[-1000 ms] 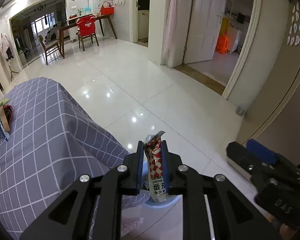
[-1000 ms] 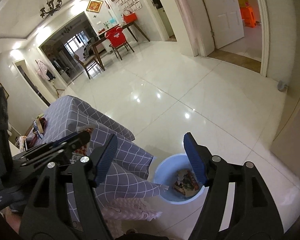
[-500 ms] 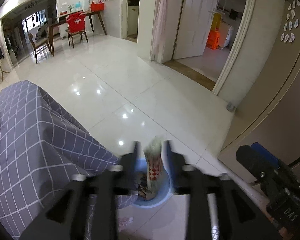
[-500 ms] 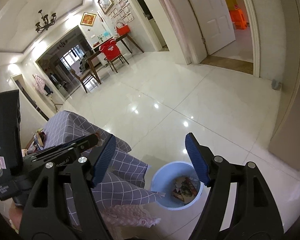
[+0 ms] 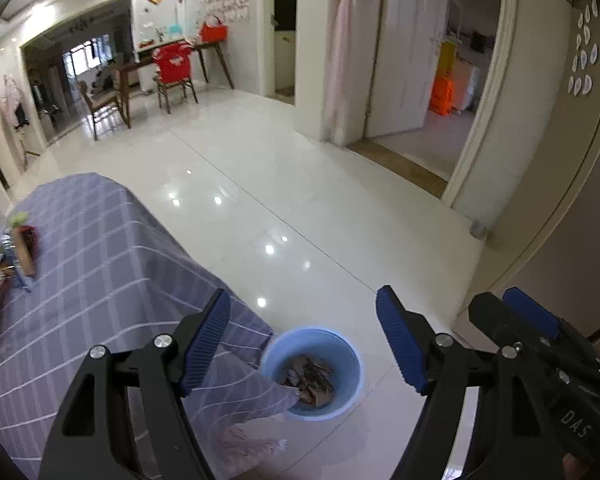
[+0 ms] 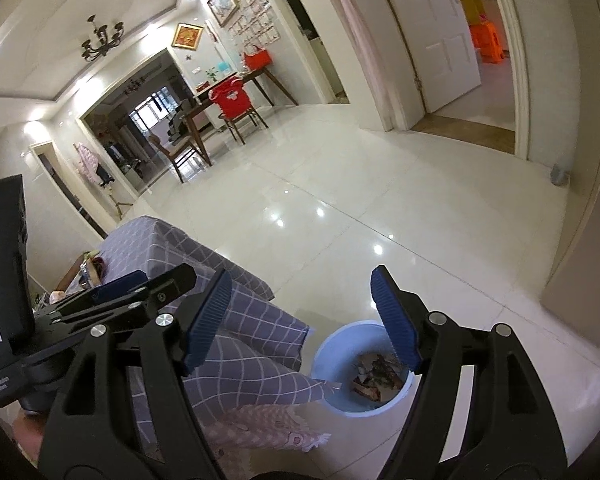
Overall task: Collect trash
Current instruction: 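Move both open tools back over the table toward the remaining trash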
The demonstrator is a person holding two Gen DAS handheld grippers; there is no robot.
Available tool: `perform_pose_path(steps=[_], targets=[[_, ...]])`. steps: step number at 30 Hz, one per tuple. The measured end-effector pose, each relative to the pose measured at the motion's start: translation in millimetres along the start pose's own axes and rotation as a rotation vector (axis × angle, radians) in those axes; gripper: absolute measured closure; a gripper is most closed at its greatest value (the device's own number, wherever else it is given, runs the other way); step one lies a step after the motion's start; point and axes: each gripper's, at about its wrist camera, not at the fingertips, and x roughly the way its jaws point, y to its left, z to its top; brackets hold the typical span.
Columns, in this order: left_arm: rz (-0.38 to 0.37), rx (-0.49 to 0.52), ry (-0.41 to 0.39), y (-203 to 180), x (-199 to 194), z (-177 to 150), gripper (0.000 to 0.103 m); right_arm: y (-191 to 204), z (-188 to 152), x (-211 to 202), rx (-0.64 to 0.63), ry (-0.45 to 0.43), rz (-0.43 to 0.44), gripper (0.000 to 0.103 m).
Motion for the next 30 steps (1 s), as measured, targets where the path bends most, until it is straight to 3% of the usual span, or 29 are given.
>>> perform_pose_path(steps=[6, 14, 25, 30], targets=[[0.057, -0.039, -0.049, 39, -39, -5, 0.029, 44, -2, -3, -0.058, -0.001, 0.051, 0.030], [0.187, -0.175, -0.095, 151, -95, -22, 0.029, 143, -18, 22, -0.196, 0.060, 0.165, 0.030], [0.416, -0.454, -0.083, 343, -146, -84, 0.028, 339, -76, 119, -0.351, 0.308, 0.470, 0.030], [0.468, -0.529, -0.065, 399, -157, -112, 0.028, 392, -102, 173, -0.341, 0.411, 0.514, 0.030]])
